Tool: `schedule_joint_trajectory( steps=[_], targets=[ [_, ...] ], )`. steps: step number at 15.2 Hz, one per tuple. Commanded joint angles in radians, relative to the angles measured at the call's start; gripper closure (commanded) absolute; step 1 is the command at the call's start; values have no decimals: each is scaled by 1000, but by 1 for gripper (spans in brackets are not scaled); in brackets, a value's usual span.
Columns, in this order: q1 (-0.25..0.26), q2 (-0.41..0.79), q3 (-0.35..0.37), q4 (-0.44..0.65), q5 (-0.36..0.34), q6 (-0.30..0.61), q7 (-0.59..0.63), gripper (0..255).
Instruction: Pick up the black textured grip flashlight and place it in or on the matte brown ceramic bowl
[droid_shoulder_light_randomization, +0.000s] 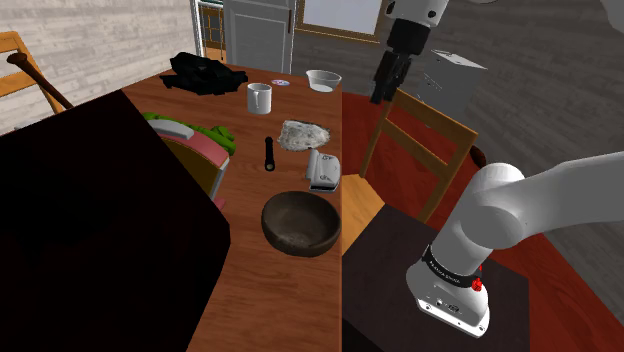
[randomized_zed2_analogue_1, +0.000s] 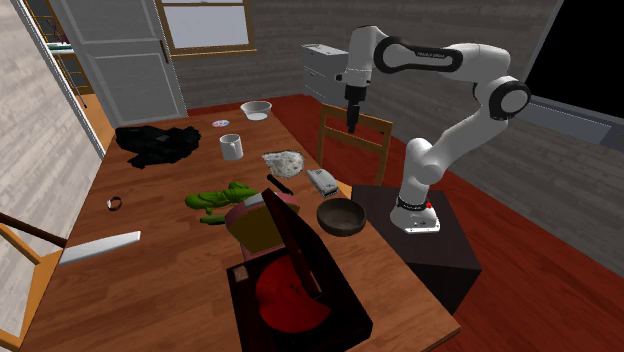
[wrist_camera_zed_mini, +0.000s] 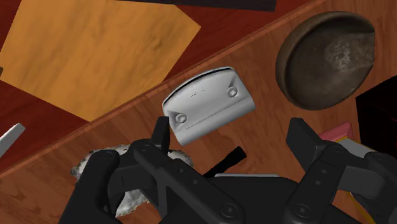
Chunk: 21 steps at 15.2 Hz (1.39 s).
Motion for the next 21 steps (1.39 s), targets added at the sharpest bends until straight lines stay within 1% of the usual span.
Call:
schedule_joint_trajectory(
  steps=[1,6,12,16,21],
  targets=[
    [0,0,0,0,0,0,0,0],
    [-25,115,107,-24,45,146,184,0],
    [-61,304,221,5,62,309,406,0],
    [-90,451,286,57,45,402,559,0],
    [-124,651,346,153,-15,493,760,0]
  ],
)
